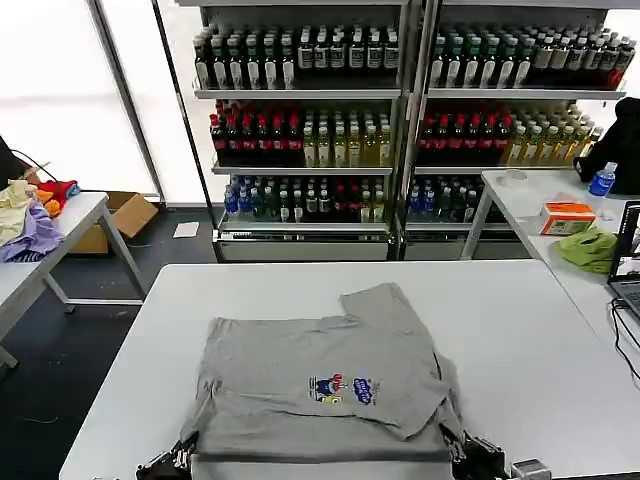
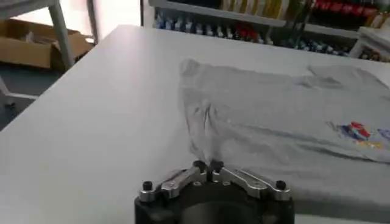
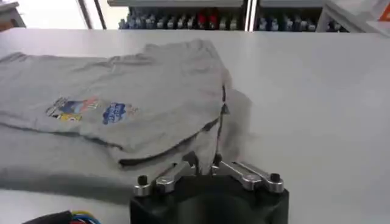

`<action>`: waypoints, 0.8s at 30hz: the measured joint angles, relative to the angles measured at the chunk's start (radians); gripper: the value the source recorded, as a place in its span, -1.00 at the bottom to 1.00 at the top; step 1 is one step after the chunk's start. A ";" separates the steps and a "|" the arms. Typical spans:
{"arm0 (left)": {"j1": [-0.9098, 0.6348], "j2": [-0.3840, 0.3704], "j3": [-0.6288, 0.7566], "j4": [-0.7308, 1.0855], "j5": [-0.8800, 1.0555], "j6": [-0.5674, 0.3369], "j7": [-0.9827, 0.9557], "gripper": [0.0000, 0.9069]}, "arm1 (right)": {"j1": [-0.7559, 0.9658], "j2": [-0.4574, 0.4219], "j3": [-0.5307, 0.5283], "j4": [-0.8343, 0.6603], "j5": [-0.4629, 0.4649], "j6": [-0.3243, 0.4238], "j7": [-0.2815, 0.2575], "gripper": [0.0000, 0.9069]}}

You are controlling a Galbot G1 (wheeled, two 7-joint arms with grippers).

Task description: Fold and organize the clothes.

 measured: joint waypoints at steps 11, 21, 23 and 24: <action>-0.081 0.080 -0.140 0.026 -0.134 0.015 0.026 1.00 | 0.221 -0.029 0.028 -0.104 0.073 0.035 -0.049 1.00; -0.307 0.240 -0.094 0.213 -0.199 0.020 0.104 1.00 | 0.610 -0.060 -0.125 -0.381 0.096 0.039 -0.149 1.00; -0.360 0.267 -0.067 0.255 -0.200 0.021 0.124 1.00 | 0.687 -0.060 -0.168 -0.442 0.097 0.037 -0.176 1.00; -0.390 0.282 -0.051 0.278 -0.200 0.021 0.137 1.00 | 0.728 -0.058 -0.193 -0.478 0.097 0.037 -0.191 1.00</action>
